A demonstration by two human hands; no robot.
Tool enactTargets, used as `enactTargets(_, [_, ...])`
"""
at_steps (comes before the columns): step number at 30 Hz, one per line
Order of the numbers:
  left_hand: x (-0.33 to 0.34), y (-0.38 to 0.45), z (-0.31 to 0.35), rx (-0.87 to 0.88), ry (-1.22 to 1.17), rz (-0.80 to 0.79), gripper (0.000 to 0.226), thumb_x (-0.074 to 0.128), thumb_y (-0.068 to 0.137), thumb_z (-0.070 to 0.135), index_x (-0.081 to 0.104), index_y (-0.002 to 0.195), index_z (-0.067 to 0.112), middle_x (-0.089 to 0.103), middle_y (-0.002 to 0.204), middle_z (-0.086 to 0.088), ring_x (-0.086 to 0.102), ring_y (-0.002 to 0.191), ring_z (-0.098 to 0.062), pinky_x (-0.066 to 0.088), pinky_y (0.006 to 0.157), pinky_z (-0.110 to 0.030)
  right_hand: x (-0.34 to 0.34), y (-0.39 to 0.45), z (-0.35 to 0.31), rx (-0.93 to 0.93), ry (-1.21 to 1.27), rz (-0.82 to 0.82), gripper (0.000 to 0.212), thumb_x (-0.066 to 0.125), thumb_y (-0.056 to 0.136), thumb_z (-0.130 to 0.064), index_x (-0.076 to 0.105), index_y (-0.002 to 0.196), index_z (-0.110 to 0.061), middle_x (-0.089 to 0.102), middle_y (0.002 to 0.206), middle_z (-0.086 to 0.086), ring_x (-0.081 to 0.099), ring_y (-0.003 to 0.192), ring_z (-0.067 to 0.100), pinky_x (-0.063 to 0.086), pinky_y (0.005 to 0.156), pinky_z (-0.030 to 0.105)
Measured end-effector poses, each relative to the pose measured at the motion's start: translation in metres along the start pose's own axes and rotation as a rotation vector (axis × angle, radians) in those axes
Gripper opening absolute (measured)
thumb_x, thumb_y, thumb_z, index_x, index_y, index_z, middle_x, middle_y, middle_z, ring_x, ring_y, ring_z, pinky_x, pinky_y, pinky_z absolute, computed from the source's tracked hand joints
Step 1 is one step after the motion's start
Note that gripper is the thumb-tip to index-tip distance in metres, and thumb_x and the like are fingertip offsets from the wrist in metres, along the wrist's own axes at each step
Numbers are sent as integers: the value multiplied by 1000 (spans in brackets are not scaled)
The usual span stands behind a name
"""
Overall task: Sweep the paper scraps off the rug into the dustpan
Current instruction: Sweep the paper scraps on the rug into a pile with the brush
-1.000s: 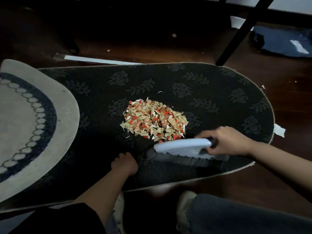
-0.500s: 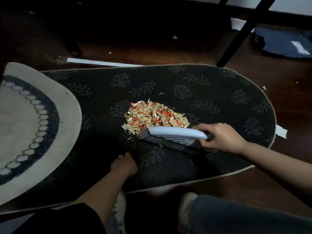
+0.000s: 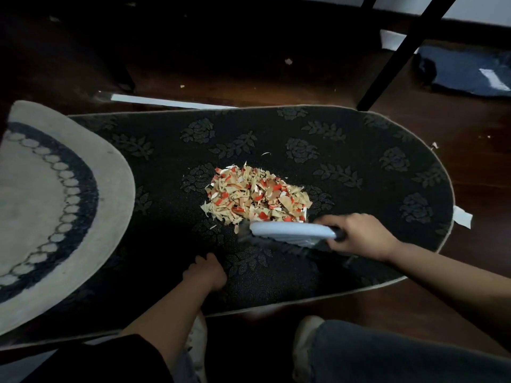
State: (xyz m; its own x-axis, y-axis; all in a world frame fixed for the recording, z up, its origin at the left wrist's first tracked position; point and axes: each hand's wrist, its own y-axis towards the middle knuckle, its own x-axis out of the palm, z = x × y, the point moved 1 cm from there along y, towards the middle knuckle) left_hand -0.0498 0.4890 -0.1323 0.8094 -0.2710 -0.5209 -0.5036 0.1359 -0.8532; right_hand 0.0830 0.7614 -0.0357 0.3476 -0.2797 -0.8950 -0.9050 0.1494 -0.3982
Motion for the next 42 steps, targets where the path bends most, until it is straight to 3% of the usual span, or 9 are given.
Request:
enactTargets(6, [-1, 3, -2, -9, 13, 7, 54, 43, 95, 27, 25, 143, 9, 27, 149, -15, 33, 138, -33, 31, 112, -39, -30, 0, -5, 42, 125, 88, 42, 64, 76, -34, 59, 116, -45, 68, 79, -12, 61, 68, 9, 48, 63, 27])
enactTargets(10, [0, 4, -3, -10, 17, 14, 56, 45, 95, 33, 26, 143, 10, 28, 149, -15, 34, 138, -33, 31, 111, -40, -26, 3, -19, -42, 122, -31, 41, 64, 77, -38, 59, 117, -44, 70, 88, -16, 54, 68, -3, 48, 66, 22])
enactTargets(13, [1, 6, -4, -6, 21, 19, 55, 44, 95, 31, 27, 142, 9, 29, 148, -15, 35, 137, -33, 32, 111, -40, -9, 10, -32, -120, 29, -142, 37, 61, 82, -40, 58, 119, -40, 71, 90, -11, 64, 76, 4, 51, 66, 24])
enactTargets(18, [1, 7, -8, 21, 18, 11, 54, 41, 96, 30, 26, 142, 7, 28, 148, -17, 35, 137, -35, 32, 112, -40, 0, 14, -39, -23, -7, -16, 41, 55, 85, -38, 51, 126, -42, 70, 99, -8, 66, 89, 15, 47, 69, 26])
enactTargets(25, [-6, 3, -11, 30, 6, -20, 56, 43, 95, 30, 26, 143, 8, 28, 150, -16, 34, 138, -34, 31, 112, -40, -36, 15, -30, 30, 114, 91, 42, 65, 77, -33, 60, 118, -40, 70, 84, -10, 66, 78, 14, 46, 66, 26])
enactTargets(29, [-13, -2, -11, 55, -4, -60, 58, 46, 92, 33, 33, 143, 7, 36, 148, -16, 40, 135, -33, 36, 111, -38, -48, 16, -30, -28, 125, 92, 41, 66, 76, -31, 61, 116, -41, 57, 71, -18, 55, 66, 3, 40, 62, 23])
enactTargets(33, [-29, -9, -7, 118, -16, -49, 49, 44, 91, 28, 50, 134, 4, 51, 140, -16, 52, 127, -29, 43, 104, -33, -68, 17, -33, -35, 107, 141, 38, 65, 78, -31, 62, 116, -36, 68, 83, -10, 64, 76, 13, 44, 64, 27])
enactTargets(38, [-65, -34, 0, 142, 18, 49, 47, 43, 95, 30, 48, 134, 5, 51, 139, -14, 53, 124, -28, 44, 101, -34, -100, 23, -38, 21, 108, 158, 38, 63, 80, -38, 60, 118, -36, 69, 101, -9, 64, 88, 14, 50, 73, 33])
enactTargets(42, [-98, -55, 2, 191, 30, 126, 41, 41, 93, 35, 58, 124, 13, 59, 126, -8, 59, 111, -25, 47, 94, -33, -134, 23, -48, 60, 82, 127, 36, 63, 82, -37, 61, 118, -32, 69, 102, -5, 63, 90, 17, 47, 71, 33])
